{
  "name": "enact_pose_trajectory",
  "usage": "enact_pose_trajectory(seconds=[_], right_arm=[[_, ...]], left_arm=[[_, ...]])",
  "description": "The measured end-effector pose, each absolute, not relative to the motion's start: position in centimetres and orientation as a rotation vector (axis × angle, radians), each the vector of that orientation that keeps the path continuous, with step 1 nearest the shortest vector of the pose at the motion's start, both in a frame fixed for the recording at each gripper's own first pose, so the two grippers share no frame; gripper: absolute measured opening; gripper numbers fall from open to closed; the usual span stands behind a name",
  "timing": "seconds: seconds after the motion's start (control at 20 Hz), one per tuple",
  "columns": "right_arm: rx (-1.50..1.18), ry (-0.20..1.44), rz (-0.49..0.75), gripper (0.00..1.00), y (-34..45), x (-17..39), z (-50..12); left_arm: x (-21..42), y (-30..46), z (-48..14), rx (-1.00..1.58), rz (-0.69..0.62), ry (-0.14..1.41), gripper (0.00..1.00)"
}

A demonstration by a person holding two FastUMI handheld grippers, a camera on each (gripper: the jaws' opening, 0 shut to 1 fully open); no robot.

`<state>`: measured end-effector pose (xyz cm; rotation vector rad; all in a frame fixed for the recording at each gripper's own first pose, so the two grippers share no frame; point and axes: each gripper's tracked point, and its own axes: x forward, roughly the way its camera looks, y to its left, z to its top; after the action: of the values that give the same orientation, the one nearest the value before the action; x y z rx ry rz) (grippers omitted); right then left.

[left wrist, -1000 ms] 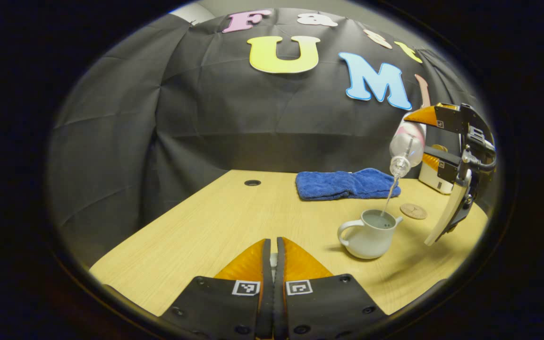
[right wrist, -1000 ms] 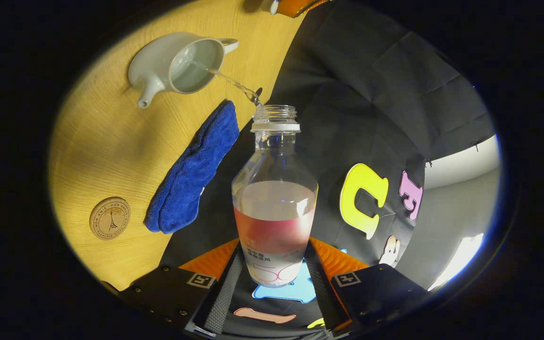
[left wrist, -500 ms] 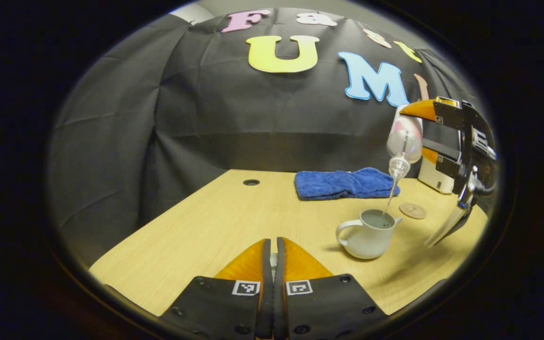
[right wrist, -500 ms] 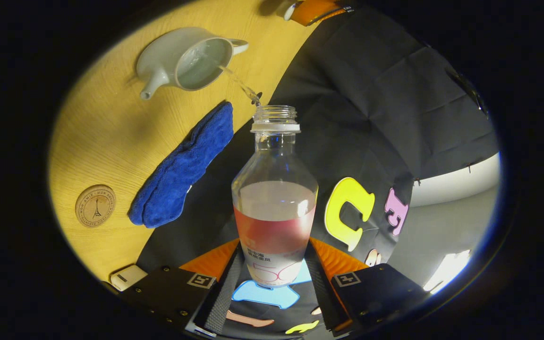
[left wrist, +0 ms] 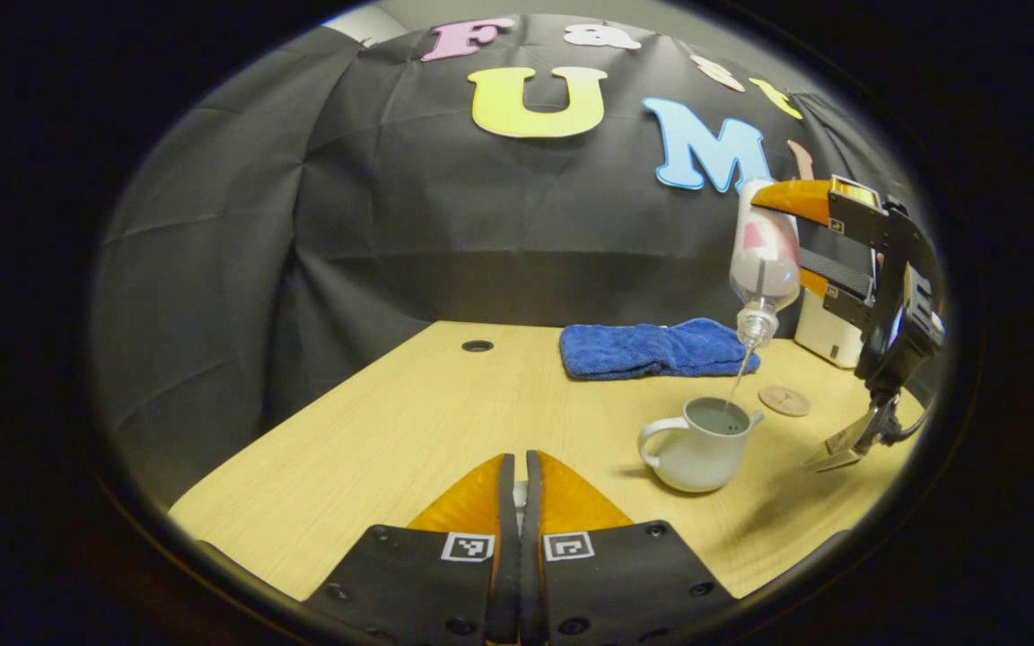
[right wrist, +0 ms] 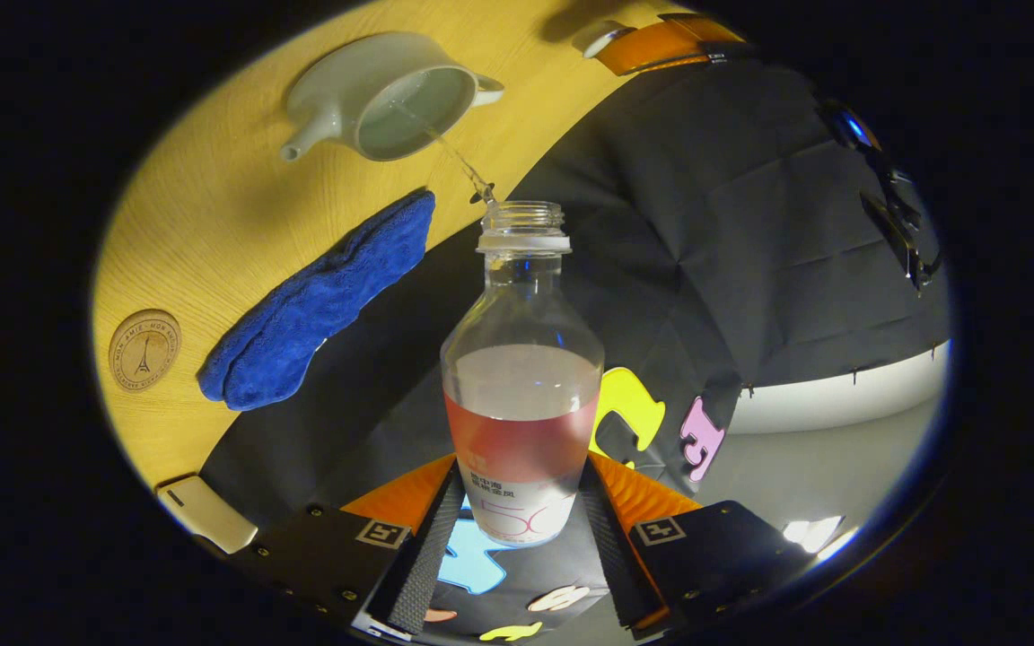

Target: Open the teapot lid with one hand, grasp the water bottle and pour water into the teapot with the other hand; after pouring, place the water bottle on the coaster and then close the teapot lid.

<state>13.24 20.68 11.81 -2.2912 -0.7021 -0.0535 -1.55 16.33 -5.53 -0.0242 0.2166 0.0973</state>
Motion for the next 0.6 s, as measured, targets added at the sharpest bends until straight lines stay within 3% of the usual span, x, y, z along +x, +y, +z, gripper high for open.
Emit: enact_pose_trajectory(seconds=[0.4,0.6], right_arm=[[-2.283,-0.68,-0.015,0.76,20.6,13.3,11.1],[-2.125,-0.477,0.084,0.76,18.4,14.8,9.2]], left_arm=[[-1.5,16.3,-5.6,-0.027,0.1,0.215,0.06],[-1.5,16.4,-5.5,-0.038,0.104,0.21,0.07]])
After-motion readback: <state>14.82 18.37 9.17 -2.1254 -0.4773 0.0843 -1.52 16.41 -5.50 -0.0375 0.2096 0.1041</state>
